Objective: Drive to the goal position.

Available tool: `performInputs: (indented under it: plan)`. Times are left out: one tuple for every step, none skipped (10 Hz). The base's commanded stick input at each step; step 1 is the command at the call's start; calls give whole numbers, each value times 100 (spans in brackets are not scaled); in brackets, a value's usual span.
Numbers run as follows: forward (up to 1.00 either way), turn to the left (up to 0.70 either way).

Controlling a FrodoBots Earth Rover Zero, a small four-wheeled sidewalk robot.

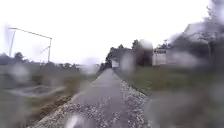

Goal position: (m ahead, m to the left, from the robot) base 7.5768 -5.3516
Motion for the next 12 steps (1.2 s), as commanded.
performInputs:
  plan:
    - [100,-21]
    - [100,-25]
    - [100,-6]
    - [100,0]
    - [100,0]
    - [100,0]
    - [100,0]
    - [100,0]
    - [100,0]
    - [100,0]
    - [100,0]
    - [100,0]
